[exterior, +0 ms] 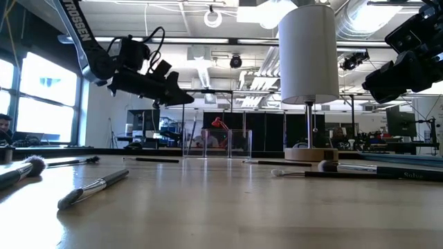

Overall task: Put items in baskets/containers
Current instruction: Put the black eyeshadow brush into the transparent organizer

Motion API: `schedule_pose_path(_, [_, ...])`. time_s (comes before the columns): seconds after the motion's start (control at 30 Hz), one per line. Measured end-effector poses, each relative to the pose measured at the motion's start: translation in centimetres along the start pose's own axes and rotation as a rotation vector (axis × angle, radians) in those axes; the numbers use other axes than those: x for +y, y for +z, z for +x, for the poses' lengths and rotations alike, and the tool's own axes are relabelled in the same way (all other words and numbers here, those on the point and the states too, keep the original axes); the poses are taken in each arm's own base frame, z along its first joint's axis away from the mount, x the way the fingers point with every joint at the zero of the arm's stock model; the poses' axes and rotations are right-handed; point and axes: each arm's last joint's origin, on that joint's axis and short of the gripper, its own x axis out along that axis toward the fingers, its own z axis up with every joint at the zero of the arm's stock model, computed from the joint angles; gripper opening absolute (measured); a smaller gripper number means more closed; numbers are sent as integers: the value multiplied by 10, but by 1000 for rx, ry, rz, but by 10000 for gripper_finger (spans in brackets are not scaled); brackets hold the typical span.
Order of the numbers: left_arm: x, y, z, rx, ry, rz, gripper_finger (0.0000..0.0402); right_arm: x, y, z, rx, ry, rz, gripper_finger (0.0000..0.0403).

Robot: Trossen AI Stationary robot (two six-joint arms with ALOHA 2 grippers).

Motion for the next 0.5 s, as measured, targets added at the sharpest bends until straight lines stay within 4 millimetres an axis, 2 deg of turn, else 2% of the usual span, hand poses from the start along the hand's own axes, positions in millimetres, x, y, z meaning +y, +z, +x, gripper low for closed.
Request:
schedule_pose_path(0.2, [-3,8,2,-22,-44,9,102,0,0,0,0,0,0,1])
schedule_pose_path(0.4, [-6,41,1,-124,-85,9,104,0,0,0,0,0,0,0])
schedule_pose_path(0.5, [-15,59,-4,-139,-90,9,104,0,0,0,0,0,0,0])
